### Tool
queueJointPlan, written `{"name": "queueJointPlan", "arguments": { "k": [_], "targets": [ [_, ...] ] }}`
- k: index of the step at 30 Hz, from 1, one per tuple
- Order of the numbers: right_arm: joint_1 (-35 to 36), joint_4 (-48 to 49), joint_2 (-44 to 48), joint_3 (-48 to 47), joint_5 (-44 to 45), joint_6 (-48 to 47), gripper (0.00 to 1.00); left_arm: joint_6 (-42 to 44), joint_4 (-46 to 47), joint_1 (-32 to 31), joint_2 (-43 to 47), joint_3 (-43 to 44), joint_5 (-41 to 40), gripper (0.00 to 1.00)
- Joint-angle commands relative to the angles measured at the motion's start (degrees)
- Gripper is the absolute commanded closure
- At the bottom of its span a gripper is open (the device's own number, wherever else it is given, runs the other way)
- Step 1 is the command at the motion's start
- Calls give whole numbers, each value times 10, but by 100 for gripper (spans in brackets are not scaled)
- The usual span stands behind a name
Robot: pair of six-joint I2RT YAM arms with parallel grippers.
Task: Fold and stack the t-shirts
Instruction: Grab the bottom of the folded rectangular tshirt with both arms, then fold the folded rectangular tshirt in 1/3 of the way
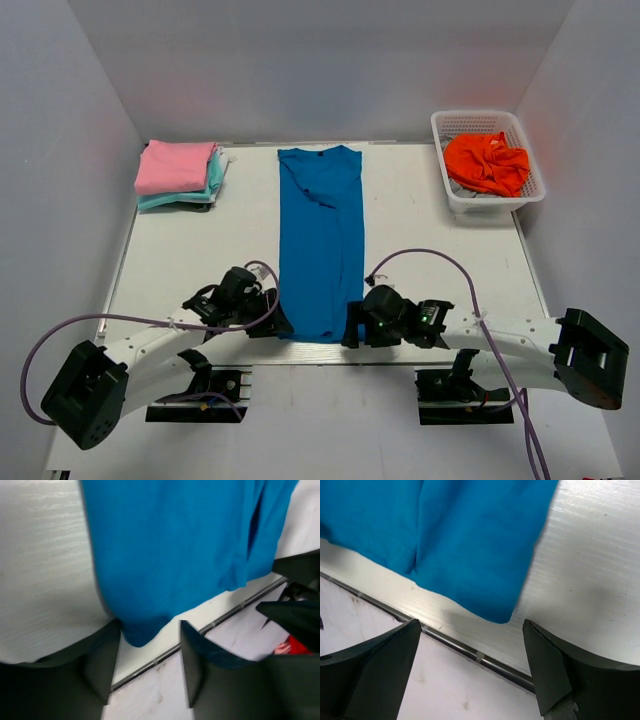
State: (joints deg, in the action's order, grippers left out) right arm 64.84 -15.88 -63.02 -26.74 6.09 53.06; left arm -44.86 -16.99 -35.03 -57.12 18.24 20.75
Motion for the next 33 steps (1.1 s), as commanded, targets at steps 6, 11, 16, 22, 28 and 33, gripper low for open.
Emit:
{"name": "queueJointPlan", "arguments": {
  "k": [6,11,16,22,28,33],
  "targets": [
    [-6,-6,-49,-9,33,39,37,11,28,-14,-33,-29,-26,75],
    [-6,-6,-52,-19,44,32,86,11,28,-14,-25,-11,-26,100],
    [-6,-20,-47,-52,107,5,100,11,7,-14,-4,49,-32,100],
    [-23,-65,-82,-143,201,-32,100,36,14,-8,-37,142,-107,100],
    [-86,-60,-150,-262,276,-99,100,31,3,-1,-135,267,-246,100],
    [-148,-29,-227,-367,299,-170,100,43,-11,4,-218,379,-355,100]
  ]
}}
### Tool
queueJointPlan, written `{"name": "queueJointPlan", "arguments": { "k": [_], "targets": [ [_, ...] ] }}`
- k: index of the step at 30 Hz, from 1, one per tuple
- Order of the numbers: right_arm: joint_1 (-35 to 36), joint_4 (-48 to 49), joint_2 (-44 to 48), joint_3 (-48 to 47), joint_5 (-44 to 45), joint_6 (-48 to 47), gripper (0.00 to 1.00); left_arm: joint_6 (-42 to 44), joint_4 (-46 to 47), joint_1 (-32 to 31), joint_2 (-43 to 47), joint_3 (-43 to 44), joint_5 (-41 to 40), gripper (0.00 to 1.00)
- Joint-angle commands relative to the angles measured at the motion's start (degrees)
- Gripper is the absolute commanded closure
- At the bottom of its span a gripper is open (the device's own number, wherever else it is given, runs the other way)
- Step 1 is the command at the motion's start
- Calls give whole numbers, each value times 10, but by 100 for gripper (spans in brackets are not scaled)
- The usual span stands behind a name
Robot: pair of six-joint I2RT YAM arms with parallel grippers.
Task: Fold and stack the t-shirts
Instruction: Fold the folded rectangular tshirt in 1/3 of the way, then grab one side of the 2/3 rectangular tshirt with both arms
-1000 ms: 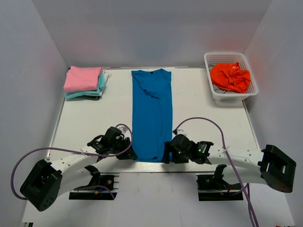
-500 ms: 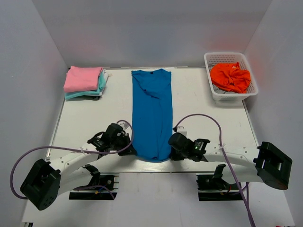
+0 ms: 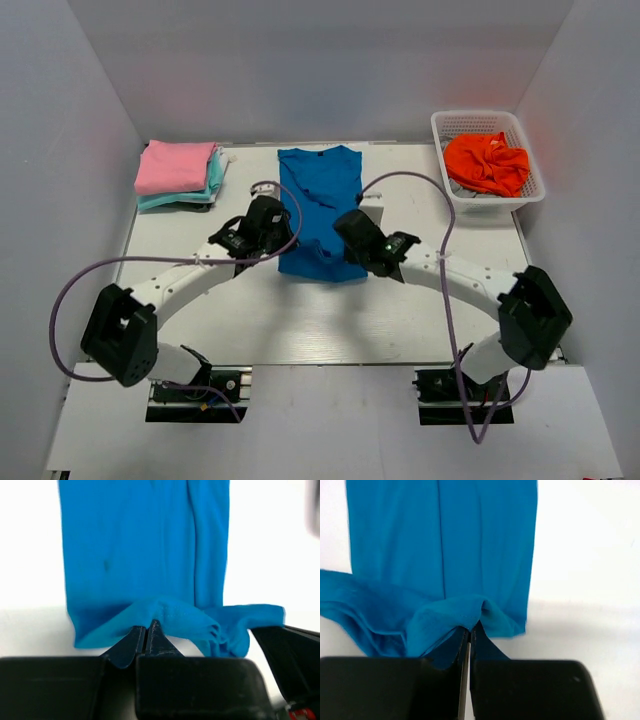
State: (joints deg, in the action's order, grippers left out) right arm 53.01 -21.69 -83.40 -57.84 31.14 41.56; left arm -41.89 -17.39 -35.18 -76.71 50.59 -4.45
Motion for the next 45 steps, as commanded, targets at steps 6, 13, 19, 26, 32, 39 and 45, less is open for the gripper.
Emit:
{"name": "queueJointPlan", "arguments": {
  "k": [6,13,19,26,32,39,45],
  "targets": [
    [-95,46,-113,-158,-6,-111,100,51,0,32,-153,174,-109,100],
    [-151,60,-214,-258,-60,-147,100,56,31,75,-246,250,-72,100],
    [-183,39,-289,-318,-101,-142,100,75,37,99,-328,309,-25,100],
    [-205,9,-343,-363,-110,-120,100,75,36,111,-383,337,17,100],
    [-226,4,-384,-426,-122,-120,60,75,36,137,-399,377,-7,60],
    [-236,13,-338,-395,-178,-119,20,87,19,159,-350,380,53,0],
    [-234,74,-208,-160,-237,-105,10,93,37,145,-227,200,94,0]
  ]
}}
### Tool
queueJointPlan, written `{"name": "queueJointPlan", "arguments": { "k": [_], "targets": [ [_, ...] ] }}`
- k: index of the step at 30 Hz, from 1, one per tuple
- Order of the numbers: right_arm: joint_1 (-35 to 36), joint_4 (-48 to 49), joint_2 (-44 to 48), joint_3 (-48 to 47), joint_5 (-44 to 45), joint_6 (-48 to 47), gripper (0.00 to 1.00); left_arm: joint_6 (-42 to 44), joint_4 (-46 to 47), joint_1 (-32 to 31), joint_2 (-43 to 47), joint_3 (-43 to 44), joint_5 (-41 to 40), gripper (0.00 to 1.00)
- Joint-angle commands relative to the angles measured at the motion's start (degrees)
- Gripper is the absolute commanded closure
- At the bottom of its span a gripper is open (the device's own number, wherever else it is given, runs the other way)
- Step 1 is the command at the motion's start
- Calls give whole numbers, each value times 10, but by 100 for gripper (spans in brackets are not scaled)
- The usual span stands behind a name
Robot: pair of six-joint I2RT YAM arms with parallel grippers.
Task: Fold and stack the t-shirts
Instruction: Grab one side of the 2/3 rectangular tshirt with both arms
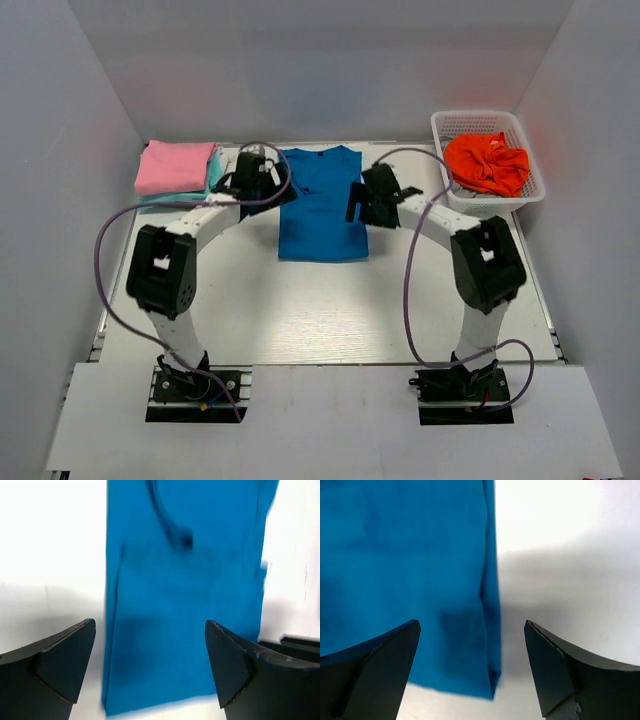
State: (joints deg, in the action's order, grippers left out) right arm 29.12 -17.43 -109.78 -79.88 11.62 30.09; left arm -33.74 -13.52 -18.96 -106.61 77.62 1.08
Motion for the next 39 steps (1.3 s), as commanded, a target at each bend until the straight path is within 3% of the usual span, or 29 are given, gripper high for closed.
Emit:
{"name": "queueJointPlan", "arguments": {
  "k": [1,4,10,18,23,25,27,29,30,32,34,39],
  "targets": [
    [3,47,81,119,-61,11,10,11,9,-17,87,-99,54,0],
    [2,84,120,177,-95,13,10,4,56,-17,123,-201,93,0],
    [4,93,104,199,-143,18,13,4,56,-22,115,-253,107,0],
    [2,113,106,230,-134,45,32,-1,78,-22,80,-281,128,50],
    [3,114,105,235,-124,48,49,-6,83,-27,67,-301,139,60],
    [3,117,106,241,-121,50,53,-12,83,-27,74,-313,139,69],
    [4,121,103,245,-119,47,65,-17,83,-27,80,-324,125,75],
    [3,117,104,244,-99,50,79,-17,83,-27,80,-330,120,96],
    [5,115,104,246,-99,52,84,-17,76,-27,80,-330,120,100],
    [6,114,117,249,-106,51,100,-17,71,-27,99,-322,125,100],
    [8,102,129,258,-111,45,100,-17,63,-27,124,-322,142,100],
    [19,48,273,348,-162,29,100,-28,13,-46,249,-379,210,100]
  ]
}}
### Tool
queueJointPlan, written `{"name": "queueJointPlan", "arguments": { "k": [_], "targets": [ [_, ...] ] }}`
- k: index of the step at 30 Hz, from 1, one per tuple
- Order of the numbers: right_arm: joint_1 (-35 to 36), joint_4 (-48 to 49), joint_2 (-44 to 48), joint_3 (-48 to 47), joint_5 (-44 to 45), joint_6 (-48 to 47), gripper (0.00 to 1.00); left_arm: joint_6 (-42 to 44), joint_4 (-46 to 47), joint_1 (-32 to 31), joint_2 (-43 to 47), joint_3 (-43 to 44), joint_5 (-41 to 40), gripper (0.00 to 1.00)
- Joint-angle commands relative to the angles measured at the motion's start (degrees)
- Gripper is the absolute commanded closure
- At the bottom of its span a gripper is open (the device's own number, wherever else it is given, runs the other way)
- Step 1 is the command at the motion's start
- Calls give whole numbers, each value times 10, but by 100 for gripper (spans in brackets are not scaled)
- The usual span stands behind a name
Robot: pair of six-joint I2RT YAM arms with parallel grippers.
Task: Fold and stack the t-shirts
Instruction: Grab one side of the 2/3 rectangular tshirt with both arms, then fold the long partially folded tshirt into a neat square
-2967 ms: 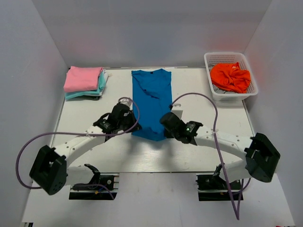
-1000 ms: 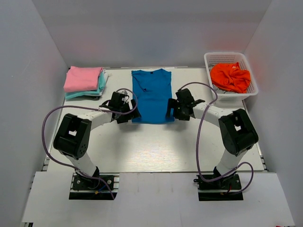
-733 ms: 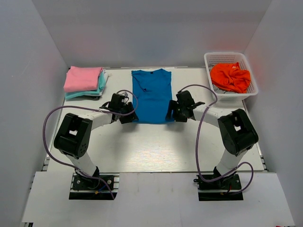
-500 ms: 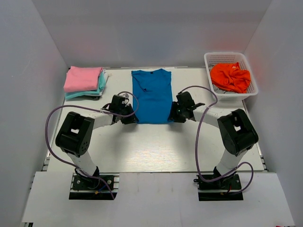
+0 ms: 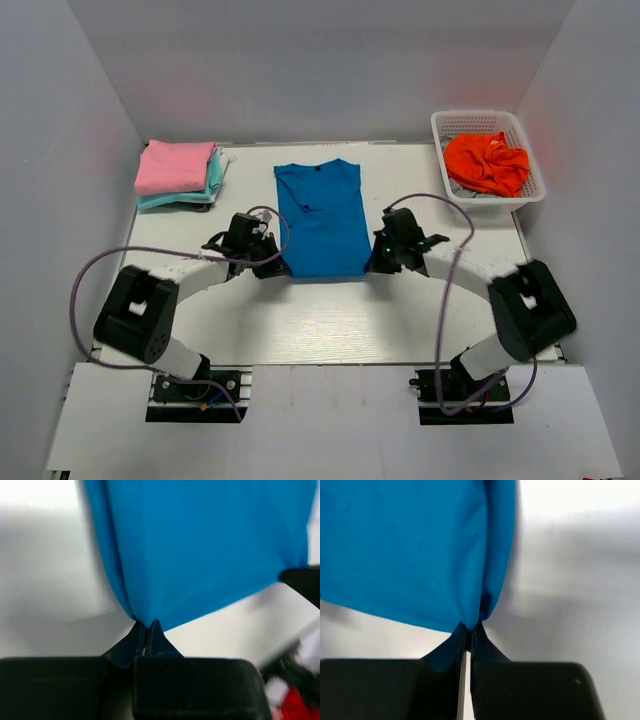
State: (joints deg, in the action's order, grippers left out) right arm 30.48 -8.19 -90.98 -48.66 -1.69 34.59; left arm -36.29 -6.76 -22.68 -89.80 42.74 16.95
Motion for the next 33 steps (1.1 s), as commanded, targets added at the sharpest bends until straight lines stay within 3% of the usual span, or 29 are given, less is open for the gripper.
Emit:
{"name": "queueJointPlan", "arguments": {
  "k": [1,4,6,10,13,21,26,33],
  "targets": [
    [10,-65,135,48,-51,-24,100,-19,-60,-20,130,-41,95,100],
    [19,-102,262,102,-107,-49,100,-34,-97,-34,202,-77,151,100],
    [23,-134,358,126,-134,-67,100,-34,-169,-39,269,-77,171,100],
    [27,-227,450,89,-135,-83,100,-35,-236,-45,371,-64,213,100],
    [27,-229,501,70,-144,-80,100,-52,-243,-45,422,-51,218,100],
    [27,-186,470,54,-123,-81,100,-62,-225,-45,438,-28,166,100],
    [25,-148,427,24,-55,-66,100,-62,-174,-45,397,5,129,100],
    [22,-141,350,-34,33,-54,100,-62,-153,-39,335,53,11,100]
  ]
}}
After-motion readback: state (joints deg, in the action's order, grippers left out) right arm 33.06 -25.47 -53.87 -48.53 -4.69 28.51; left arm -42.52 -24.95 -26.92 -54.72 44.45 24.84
